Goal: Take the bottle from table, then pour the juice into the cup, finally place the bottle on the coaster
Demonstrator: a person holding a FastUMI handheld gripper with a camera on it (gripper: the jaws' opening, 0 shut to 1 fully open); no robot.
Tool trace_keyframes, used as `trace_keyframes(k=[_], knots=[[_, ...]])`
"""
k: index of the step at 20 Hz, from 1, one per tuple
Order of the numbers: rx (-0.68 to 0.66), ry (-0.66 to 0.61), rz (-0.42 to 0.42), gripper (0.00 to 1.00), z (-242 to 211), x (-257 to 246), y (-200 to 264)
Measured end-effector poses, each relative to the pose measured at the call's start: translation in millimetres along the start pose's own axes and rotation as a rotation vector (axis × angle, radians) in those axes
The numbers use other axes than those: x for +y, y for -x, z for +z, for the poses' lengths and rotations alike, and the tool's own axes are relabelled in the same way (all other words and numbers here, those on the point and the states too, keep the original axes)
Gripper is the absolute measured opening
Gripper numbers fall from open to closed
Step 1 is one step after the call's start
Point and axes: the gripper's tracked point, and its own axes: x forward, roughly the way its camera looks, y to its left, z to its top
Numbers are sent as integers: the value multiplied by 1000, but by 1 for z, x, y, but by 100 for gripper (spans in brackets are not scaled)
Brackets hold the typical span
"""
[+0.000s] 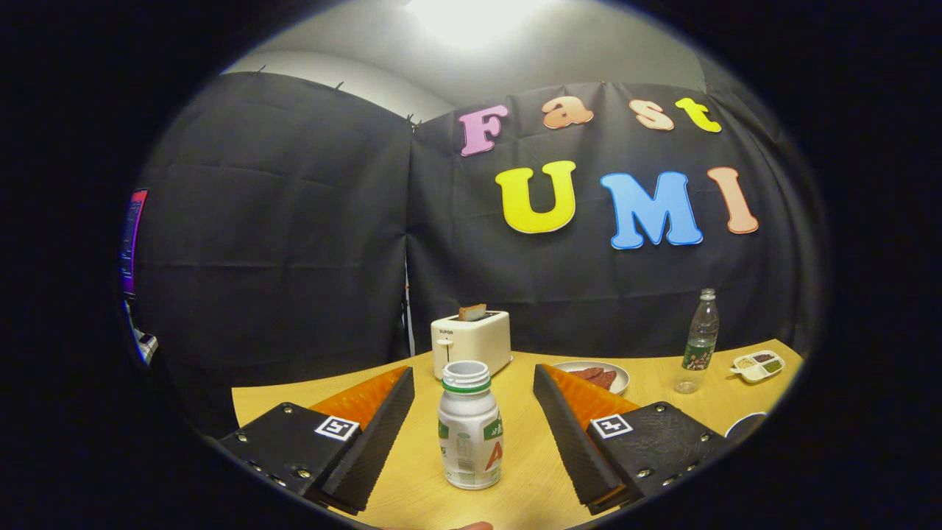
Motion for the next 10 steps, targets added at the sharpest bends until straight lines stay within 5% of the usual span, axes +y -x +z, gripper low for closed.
trace_keyframes(k=[10], knots=[[151, 11, -36, 98, -75, -3, -37]])
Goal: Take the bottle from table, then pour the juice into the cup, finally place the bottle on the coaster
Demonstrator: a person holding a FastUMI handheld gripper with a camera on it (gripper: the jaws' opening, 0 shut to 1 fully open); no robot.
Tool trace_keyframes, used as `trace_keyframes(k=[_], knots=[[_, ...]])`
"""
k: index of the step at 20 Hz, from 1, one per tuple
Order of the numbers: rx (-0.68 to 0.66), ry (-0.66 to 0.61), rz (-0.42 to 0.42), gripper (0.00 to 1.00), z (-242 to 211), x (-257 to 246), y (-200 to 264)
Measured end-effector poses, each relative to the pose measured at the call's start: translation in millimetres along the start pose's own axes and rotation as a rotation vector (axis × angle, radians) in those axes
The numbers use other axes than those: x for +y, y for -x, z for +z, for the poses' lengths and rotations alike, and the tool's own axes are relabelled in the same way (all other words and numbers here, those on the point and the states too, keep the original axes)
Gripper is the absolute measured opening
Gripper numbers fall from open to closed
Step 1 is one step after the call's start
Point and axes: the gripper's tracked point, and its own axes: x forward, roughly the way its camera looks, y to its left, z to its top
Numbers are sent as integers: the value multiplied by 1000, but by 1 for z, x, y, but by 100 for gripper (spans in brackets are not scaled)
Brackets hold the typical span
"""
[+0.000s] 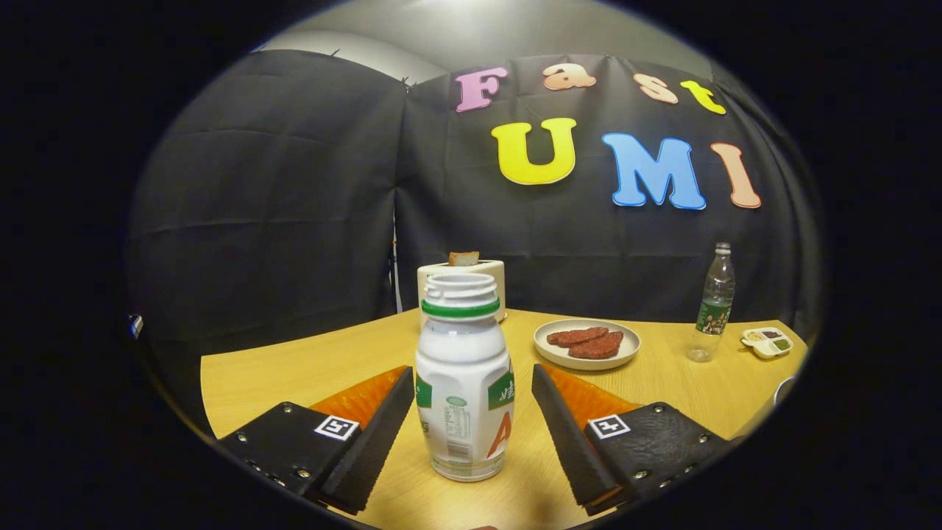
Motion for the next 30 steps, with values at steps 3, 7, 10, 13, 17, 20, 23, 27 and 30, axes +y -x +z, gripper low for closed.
trace_keyframes(k=[3, 7, 10, 13, 17, 20, 23, 27, 30], knots=[[32, -7, -14, 87, -15, 0, -9], [8, -27, -37, 71, -11, -3, -11], [-10, -94, -56, 69, -12, -9, -6], [-58, -215, -54, 68, -6, -17, 3], [-155, -400, -34, 68, 13, -26, 18], [-213, -498, -28, 68, 25, -37, 28], [-266, -586, -31, 68, 35, -48, 39], [-347, -702, -34, 68, 49, -63, 53], [-388, -776, -39, 68, 51, -75, 60]])
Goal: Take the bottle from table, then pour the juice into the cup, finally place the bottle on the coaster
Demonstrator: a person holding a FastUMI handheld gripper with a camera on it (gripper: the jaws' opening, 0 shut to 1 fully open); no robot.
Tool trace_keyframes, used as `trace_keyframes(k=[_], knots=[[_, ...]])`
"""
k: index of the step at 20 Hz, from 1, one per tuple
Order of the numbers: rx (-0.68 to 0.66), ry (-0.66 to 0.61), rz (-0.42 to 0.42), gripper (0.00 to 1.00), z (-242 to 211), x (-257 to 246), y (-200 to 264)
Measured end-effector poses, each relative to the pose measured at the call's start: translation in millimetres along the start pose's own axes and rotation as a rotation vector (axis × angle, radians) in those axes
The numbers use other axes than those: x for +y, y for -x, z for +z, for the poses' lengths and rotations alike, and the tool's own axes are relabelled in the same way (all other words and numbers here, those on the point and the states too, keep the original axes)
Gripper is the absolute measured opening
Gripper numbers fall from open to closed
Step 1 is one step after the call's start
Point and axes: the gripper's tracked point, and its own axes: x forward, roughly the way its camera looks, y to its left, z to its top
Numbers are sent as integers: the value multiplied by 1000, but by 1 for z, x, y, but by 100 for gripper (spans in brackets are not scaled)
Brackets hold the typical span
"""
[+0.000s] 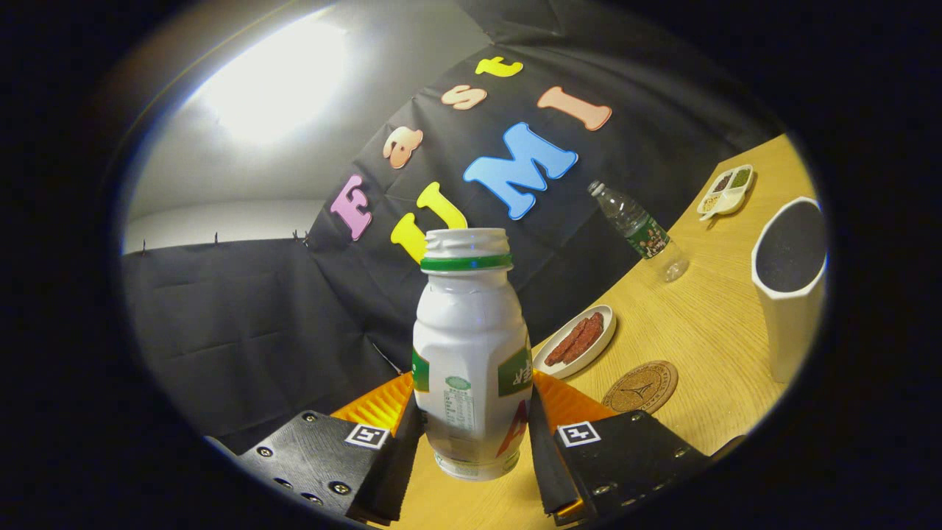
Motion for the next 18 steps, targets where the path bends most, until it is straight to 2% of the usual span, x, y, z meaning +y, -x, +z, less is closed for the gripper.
trace_keyframes(k=[10, 18], knots=[[-144, -268, 61, 68, 41, -6, 9], [-211, -405, 110, 68, 64, -6, 13]])
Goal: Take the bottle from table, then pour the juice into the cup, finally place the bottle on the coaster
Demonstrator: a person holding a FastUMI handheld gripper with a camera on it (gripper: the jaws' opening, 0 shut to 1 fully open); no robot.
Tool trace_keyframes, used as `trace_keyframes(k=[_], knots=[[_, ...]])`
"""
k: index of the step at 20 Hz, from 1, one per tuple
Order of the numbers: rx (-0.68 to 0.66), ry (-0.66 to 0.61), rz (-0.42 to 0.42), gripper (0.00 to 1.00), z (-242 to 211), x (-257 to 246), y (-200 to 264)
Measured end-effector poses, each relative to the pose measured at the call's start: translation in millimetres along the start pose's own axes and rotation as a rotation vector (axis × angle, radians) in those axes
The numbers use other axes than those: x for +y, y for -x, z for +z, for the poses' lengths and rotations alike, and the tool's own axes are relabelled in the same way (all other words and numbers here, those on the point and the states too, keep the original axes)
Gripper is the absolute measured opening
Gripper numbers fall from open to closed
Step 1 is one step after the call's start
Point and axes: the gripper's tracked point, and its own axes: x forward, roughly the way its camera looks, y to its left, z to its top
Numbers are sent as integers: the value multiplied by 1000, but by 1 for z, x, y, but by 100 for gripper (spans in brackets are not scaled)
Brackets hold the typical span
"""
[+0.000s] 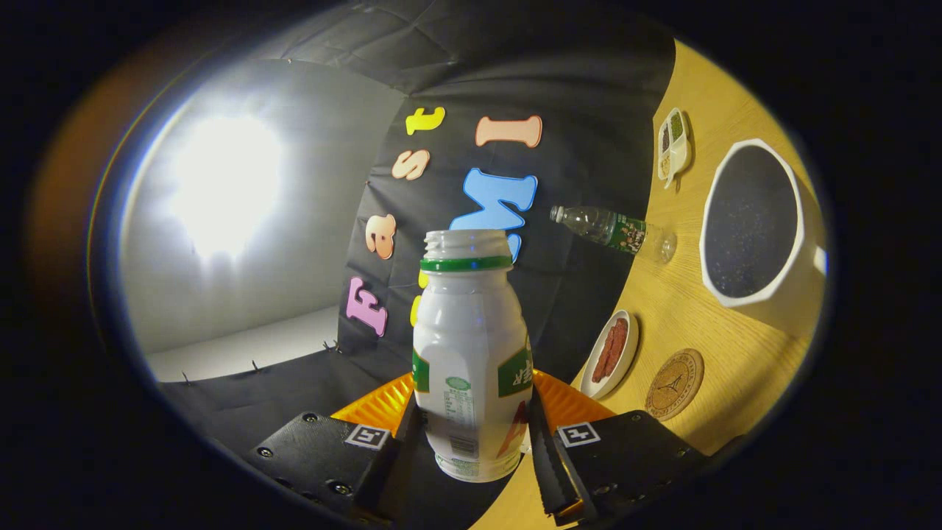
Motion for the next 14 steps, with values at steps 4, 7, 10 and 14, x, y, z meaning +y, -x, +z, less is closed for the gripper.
trace_keyframes(k=[4, 7, 10, 14], knots=[[-9, -31, 0, 68, 4, 1, -1], [-16, -56, 3, 68, 8, 3, -2], [-22, -80, 9, 68, 12, 4, -2], [-29, -115, 13, 68, 15, 6, -3]])
